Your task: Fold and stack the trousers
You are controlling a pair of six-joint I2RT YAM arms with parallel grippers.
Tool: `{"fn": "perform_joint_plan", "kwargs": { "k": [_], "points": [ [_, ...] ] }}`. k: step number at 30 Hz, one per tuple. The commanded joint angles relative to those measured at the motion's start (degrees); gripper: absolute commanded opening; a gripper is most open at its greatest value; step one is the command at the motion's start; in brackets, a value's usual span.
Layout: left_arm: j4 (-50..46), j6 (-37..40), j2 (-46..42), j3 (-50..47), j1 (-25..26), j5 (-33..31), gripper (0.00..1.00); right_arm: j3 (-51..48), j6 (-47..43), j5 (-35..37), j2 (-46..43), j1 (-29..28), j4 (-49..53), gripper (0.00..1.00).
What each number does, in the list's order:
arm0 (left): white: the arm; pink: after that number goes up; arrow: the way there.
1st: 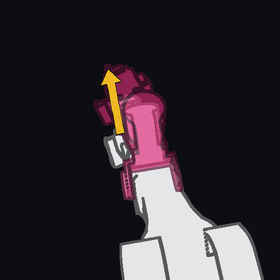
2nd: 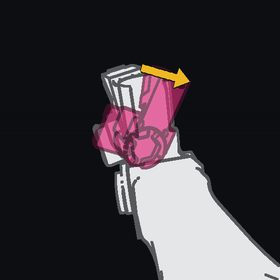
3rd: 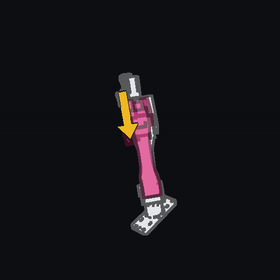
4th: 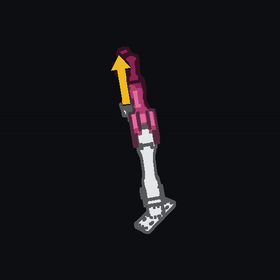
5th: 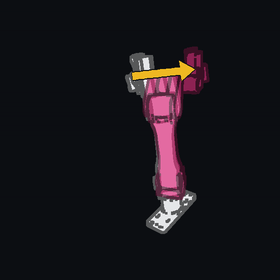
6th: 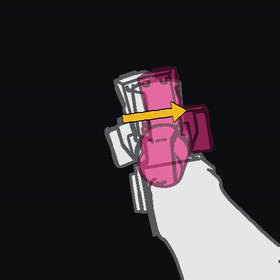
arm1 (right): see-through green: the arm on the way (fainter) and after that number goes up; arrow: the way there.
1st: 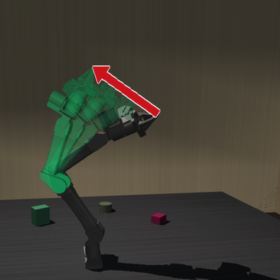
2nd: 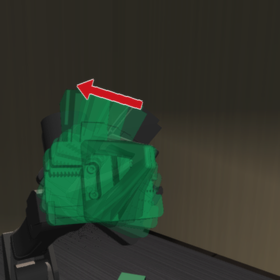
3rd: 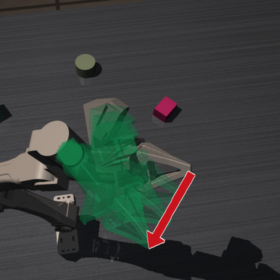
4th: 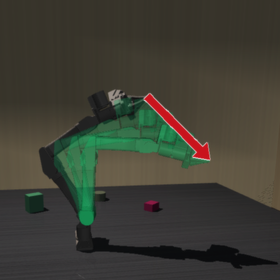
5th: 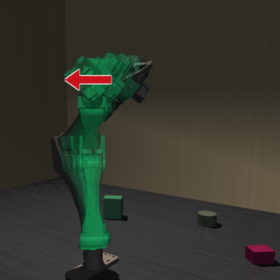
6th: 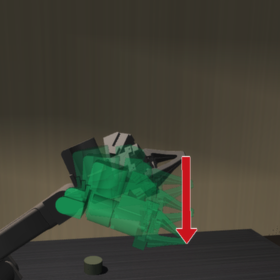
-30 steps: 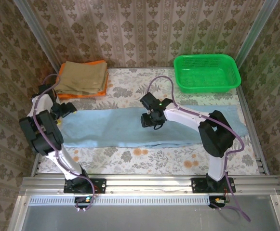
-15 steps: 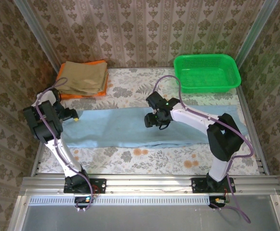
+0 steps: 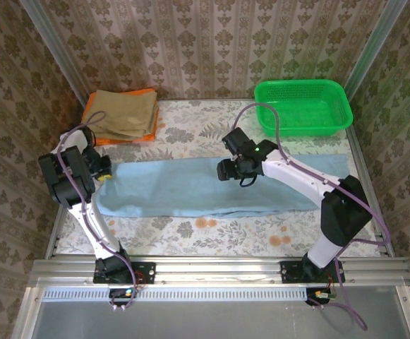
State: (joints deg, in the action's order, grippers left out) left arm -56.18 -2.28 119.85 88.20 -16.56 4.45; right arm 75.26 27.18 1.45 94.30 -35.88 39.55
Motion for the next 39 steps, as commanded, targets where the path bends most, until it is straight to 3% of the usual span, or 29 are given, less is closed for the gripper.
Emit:
{"fn": "perform_joint_plan", "kwargs": {
  "k": [1,3,8,13,21,28,33,39],
  "points": [
    [-3.8,-0.7,2.5,-2.1,0.5,-3.6,0.0,-0.9,-0.6,2.5,-1.4,0.5,1.5,0.64],
    [-5.3,-2.2,1.3,-2.2,0.6,-2.3,0.0,-2.9,-0.2,2.2,-1.7,1.1,0.6,0.63],
    [-5.1,-7.6,-9.4,-7.0,1.7,7.9,0.0,-8.0,0.4,2.1,-4.4,4.1,-1.6,0.62],
    [-2.3,-12.6,-23.4,-16.1,2.1,22.7,0.0,-12.8,0.4,2.3,-8.3,7.2,-3.6,0.62],
    [-2.4,-19.4,-32.5,-14.7,2.9,36.3,0.0,-19.4,1.0,2.1,-9.7,8.8,-6.6,0.62],
    [8.7,-38.2,-37.6,-16.0,17.6,38.1,0.0,-22.7,1.2,1.9,-11.8,9.4,-8.4,0.62],
    [17.8,-50.8,-40.6,-20.0,26.9,32.8,0.0,-24.4,1.0,1.3,-11.9,11.1,-10.6,0.62],
    [25.5,-60.9,-39.2,-18.8,34.5,25.6,0.0,-25.3,0.1,0.2,-11.8,13.1,-11.8,0.62]
  ]
}}
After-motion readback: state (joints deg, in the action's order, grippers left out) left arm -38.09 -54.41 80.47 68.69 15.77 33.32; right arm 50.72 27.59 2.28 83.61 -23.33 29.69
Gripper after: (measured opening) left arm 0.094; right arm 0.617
